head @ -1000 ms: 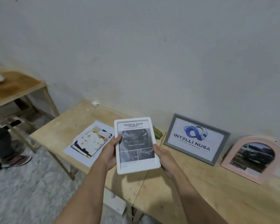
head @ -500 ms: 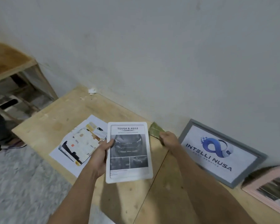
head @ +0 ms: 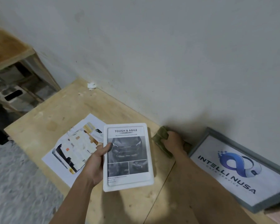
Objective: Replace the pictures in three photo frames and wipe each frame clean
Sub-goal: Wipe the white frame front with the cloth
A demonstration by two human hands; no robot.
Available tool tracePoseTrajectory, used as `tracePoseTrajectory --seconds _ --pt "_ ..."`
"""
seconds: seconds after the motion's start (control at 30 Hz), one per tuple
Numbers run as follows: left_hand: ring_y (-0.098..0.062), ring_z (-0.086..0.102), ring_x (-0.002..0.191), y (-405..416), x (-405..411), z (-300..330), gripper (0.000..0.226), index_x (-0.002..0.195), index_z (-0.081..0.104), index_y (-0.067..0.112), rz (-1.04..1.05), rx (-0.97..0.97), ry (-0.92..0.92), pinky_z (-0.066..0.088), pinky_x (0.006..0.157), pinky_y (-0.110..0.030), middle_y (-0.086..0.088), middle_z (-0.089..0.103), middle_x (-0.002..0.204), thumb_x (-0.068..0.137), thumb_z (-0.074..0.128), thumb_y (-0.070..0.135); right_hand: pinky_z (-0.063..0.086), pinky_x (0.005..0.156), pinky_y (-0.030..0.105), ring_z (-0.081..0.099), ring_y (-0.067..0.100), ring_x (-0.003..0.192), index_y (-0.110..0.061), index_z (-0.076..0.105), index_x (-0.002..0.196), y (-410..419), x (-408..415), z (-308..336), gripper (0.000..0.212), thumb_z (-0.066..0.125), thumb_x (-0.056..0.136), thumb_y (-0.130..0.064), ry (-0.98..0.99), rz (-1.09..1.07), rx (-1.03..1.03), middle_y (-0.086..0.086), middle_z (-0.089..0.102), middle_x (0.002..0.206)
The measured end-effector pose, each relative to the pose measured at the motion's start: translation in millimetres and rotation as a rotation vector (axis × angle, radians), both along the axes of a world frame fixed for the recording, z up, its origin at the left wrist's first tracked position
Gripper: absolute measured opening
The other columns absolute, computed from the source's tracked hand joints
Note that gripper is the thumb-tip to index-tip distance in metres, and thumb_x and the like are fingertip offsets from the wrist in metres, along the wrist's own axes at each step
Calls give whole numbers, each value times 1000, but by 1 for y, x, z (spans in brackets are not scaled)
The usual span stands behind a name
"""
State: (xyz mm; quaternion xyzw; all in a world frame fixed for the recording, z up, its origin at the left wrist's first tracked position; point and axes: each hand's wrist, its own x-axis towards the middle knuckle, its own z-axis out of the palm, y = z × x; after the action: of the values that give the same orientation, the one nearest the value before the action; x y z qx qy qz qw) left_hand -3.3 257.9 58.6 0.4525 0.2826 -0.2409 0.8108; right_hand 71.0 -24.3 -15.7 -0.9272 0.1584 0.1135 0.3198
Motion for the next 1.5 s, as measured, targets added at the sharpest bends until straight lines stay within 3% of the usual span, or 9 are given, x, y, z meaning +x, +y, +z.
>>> tracePoseTrajectory --seconds 0.27,0.53,0.63,0.77,1.03,1.13,1.23,1.33,1.5 --pt "-46 64 114 4 -15 13 36 133 57 13 3 38 -41 52 93 -63 -21 68 126 100 55 24 46 78 33 57 27 93 -12 55 102 3 -13 55 19 43 88 -8 -50 -241 362 8 60 97" --pt "-36 73 94 -7 -38 73 27 123 62 8 -6 65 -216 60 80 -55 -16 75 107 101 53 21 50 65 31 53 23 98 -22 68 115 75 -39 184 47 59 76 1 -820 362 -278 -3 64 117" --pt "-36 73 95 3 -51 101 24 119 65 10 35 80 -320 57 86 -58 -14 76 104 102 51 21 50 57 36 50 26 83 -17 70 105 96 -80 192 46 64 64 3 -851 550 -448 -1 68 113" --pt "-40 72 94 31 -70 122 21 114 66 11 41 166 -361 56 85 -58 -19 75 106 100 55 23 51 61 31 45 20 86 -18 71 108 98 -153 171 49 62 66 6 -799 609 -293 -6 68 114" --pt "-36 74 92 58 -114 149 21 111 66 13 57 205 -417 58 72 -45 -15 76 105 102 52 26 36 83 4 59 7 98 -22 73 110 103 -219 221 48 50 82 9 -298 728 -15 -5 70 110" --pt "-34 74 93 60 -122 165 24 118 64 12 26 179 -476 57 78 -45 -14 76 106 102 52 25 28 81 -8 55 -12 88 -8 73 108 115 -208 284 49 47 76 20 -548 552 26 5 71 107" --pt "-32 74 84 52 -126 180 21 115 62 10 6 143 -538 58 75 -43 -15 76 100 102 53 23 28 98 4 54 10 106 -7 69 115 132 -181 314 58 45 70 20 -873 498 -118 8 67 120" --pt "-24 75 75 51 -132 192 21 112 67 13 68 95 -585 59 63 -36 -9 78 90 103 49 18 41 101 35 54 33 113 -9 66 120 151 -177 301 57 45 71 12 -886 607 -215 10 62 129" --pt "-36 73 88 76 -137 186 24 115 68 11 145 151 -532 58 78 -50 -19 75 105 102 51 22 43 95 23 56 6 105 -12 72 111 154 -227 256 55 50 66 12 -710 745 -24 0 67 120"
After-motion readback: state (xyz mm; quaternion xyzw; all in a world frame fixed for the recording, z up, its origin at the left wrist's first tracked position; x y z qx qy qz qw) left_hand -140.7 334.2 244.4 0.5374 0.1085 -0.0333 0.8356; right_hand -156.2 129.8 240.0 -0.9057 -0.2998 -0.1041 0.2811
